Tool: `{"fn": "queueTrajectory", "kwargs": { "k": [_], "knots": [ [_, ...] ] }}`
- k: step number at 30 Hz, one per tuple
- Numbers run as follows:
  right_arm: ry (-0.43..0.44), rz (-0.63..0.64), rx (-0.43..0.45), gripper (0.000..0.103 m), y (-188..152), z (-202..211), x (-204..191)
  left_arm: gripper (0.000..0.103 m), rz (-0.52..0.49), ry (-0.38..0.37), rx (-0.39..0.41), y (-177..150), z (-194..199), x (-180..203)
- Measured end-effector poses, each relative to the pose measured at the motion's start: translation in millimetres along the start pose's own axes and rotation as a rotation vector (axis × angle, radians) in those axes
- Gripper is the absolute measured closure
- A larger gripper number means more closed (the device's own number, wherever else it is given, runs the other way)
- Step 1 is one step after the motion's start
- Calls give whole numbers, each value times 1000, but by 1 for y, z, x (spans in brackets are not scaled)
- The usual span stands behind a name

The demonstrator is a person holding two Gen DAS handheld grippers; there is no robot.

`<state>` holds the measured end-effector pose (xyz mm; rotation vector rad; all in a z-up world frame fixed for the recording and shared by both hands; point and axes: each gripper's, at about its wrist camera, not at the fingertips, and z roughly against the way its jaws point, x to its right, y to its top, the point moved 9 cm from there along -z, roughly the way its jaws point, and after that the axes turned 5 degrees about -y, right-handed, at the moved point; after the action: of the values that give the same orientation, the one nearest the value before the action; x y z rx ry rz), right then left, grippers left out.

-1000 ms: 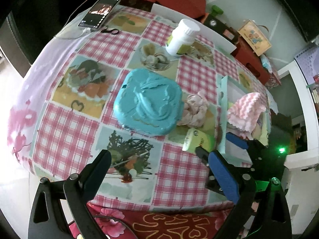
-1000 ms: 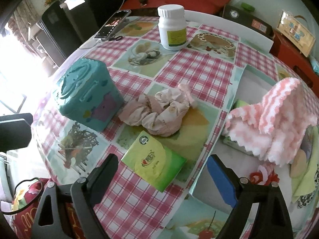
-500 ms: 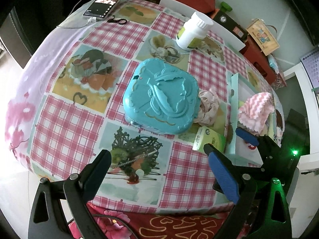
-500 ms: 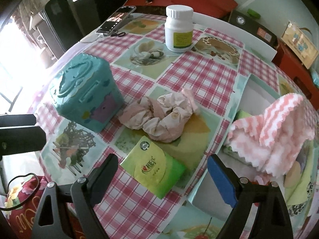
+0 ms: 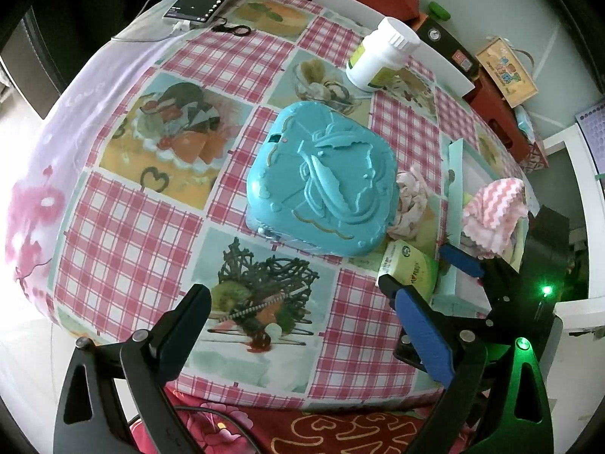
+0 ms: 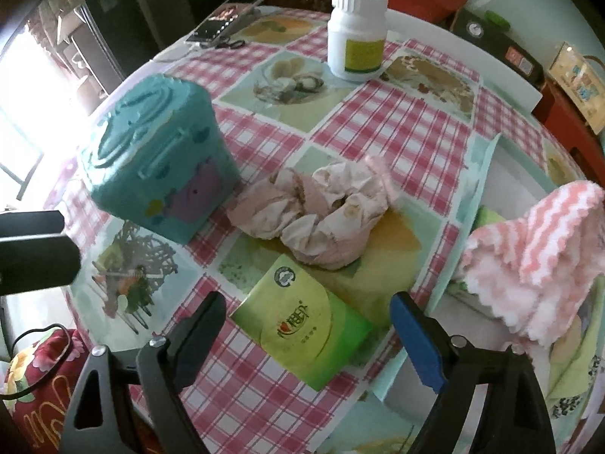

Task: Organize soft objects
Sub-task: 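Grasp the green tissue pack with the right gripper and lift it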

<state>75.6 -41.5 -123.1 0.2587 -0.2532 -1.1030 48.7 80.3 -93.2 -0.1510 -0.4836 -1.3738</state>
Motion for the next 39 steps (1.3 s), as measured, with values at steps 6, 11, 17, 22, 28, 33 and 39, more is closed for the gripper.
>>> {"fn": "queueTrajectory", "kwargs": {
  "k": [6,11,17,22,28,33,39],
  "knots": [
    [13,13,0,17,-4,1,-6,5,-1,-4,-5,0,-1,-1],
    [22,20,-28,25,-15,-5,-13,5,0,-6,-7,-1,-2,-1],
    [3,11,-26,28,-16,-6,-14,5,3,-3,-12,-3,-4,-3],
    [-8,15,-7,33,-12,-6,-11,5,-7,0,-14,-2,-5,0],
    [32,-33,24,38,-11,4,-1,5,-27,6,-10,-1,-4,5],
    [54,-63,54,39,-10,14,10,5,-52,14,-9,-1,-2,12],
    [60,-104,95,39,-6,28,20,5,-78,20,-8,-3,-2,21]
  ]
}}
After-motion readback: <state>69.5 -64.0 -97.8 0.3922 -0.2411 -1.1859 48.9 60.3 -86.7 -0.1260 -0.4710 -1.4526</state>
